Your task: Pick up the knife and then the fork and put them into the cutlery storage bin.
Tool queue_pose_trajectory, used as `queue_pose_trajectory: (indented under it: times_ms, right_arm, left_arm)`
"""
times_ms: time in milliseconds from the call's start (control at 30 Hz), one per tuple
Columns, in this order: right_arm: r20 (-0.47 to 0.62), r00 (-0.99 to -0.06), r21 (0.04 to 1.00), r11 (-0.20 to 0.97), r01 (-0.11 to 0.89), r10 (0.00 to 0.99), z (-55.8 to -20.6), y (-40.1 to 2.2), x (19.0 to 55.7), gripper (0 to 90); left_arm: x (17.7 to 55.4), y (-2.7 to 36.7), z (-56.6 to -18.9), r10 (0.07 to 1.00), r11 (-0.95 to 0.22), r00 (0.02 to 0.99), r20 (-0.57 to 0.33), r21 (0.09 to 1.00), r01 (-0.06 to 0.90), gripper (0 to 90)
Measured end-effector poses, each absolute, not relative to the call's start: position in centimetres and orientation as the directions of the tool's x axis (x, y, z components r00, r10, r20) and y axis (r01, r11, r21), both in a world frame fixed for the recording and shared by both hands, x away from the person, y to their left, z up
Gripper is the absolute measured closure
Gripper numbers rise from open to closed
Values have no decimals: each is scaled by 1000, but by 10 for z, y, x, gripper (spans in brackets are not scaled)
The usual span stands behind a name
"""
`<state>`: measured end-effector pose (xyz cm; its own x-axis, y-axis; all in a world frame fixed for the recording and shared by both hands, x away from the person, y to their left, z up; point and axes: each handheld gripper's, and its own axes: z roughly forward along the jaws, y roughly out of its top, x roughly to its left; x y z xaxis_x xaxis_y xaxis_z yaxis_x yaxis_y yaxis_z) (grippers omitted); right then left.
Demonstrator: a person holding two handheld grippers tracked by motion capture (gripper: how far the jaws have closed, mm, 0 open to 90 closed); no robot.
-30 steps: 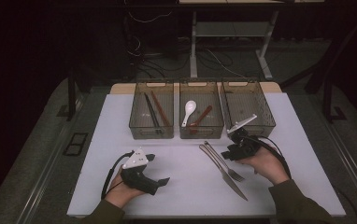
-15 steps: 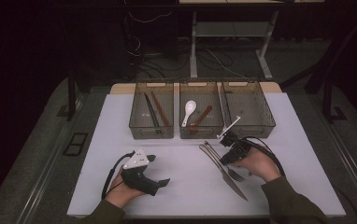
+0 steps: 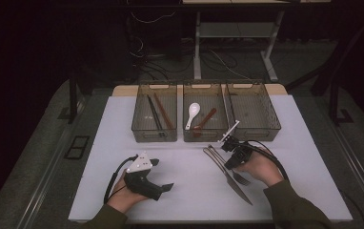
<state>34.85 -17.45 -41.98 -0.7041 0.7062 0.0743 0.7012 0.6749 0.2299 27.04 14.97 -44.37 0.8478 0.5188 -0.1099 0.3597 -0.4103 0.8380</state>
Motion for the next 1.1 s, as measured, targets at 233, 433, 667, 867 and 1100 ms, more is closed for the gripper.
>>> queue_pose_trajectory:
  times_ms: [233,433,667,867,1100]
  right_arm:
    - [60,-691,220,666,713,720,-420,-174,349,829]
    - [57,-687,230,660,715,725,-420,-177,349,835]
    - [66,-679,263,643,719,732,-420,-193,350,836]
    - [105,-674,325,615,718,731,-415,-208,350,836]
    - [112,-675,366,602,710,729,-408,-218,348,836]
  left_arm:
    - [270,150,-444,517,-409,848,-111,839,359,0]
    - [270,150,-444,517,-408,848,-112,839,359,0]
    - [271,150,-444,516,-409,849,-113,838,360,0]
    - [271,150,-444,516,-407,849,-115,839,361,0]
    - [271,150,-444,513,-408,851,-114,840,359,0]
